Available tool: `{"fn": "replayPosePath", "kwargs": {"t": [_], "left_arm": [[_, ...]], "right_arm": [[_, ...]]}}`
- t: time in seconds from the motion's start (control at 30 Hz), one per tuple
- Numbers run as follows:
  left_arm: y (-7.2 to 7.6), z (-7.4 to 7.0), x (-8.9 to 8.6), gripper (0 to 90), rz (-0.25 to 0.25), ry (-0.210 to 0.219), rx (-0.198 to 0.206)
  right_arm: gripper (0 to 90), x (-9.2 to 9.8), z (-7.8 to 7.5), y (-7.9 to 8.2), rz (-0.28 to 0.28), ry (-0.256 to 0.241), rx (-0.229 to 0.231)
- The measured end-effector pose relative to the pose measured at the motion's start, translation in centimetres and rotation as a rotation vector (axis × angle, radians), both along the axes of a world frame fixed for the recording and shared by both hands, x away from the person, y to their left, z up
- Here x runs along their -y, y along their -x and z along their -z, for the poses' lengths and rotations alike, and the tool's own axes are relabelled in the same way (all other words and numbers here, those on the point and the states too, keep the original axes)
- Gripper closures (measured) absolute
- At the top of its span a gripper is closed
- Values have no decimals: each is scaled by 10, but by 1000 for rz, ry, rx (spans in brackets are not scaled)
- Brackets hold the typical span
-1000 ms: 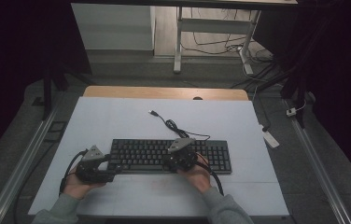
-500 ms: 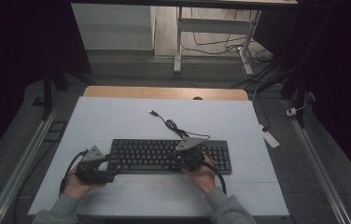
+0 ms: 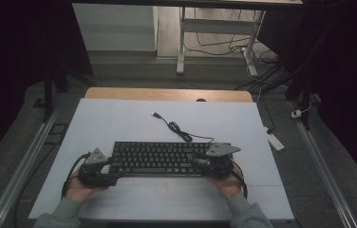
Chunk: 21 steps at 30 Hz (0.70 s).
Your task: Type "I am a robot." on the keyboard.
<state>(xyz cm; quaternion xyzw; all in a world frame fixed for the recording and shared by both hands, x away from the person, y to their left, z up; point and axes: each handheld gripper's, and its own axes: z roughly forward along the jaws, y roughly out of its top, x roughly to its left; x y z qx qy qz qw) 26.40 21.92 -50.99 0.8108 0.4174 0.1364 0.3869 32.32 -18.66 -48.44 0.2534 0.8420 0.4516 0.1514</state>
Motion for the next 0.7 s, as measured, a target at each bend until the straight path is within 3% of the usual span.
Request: {"fn": "replayPosePath", "kwargs": {"t": [0.43, 0.7], "left_arm": [[3, 0, -1, 281, 2, 2, 5], [3, -1, 0, 280, 4, 2, 12]], "right_arm": [[544, 68, 4, 18, 97, 0, 15], [534, 79, 7, 21, 110, 14, 14]]}}
